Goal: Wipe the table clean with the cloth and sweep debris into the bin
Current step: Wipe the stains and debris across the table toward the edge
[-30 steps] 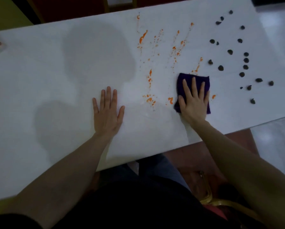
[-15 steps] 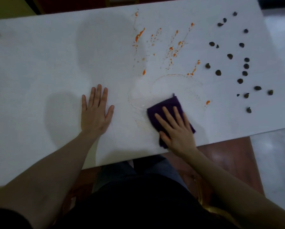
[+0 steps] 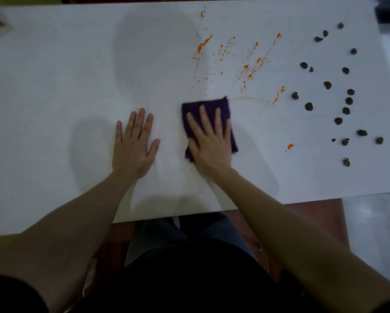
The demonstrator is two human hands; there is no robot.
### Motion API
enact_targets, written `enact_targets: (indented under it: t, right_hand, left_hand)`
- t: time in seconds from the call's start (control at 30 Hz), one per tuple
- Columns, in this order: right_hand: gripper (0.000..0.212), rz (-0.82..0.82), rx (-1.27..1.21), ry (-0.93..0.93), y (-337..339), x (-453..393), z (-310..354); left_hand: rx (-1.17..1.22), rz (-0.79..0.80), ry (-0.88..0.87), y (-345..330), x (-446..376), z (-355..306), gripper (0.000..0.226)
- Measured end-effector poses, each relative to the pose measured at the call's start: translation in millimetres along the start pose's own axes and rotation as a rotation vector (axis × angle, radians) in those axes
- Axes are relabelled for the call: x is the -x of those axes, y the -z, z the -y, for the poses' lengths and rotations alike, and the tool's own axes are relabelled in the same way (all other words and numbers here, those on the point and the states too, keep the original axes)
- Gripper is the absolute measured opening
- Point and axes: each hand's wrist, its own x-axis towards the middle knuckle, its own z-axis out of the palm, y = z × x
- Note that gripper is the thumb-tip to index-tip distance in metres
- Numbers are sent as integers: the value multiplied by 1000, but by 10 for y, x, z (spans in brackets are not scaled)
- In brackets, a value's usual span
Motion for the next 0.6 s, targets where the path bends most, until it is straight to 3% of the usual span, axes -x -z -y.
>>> enact_targets:
  t: [0.13,0.3,0.43,0.6]
  right_hand:
    - [60,8,-24,150,-72,677,-173]
    - [62,3,18,11,90,1186,-981]
    - [66,11,0,-198,220,834,-1323]
    - [65,-45,-19,-313,128,148,-844]
  left_hand:
    - [-5,-1,2,3,-6,-7,67]
    - [1,-3,3,-11,-17,3,66]
    - [8,-9,0,-7,-18,6,66]
    - [-6,-13,1,-17,3,6,66]
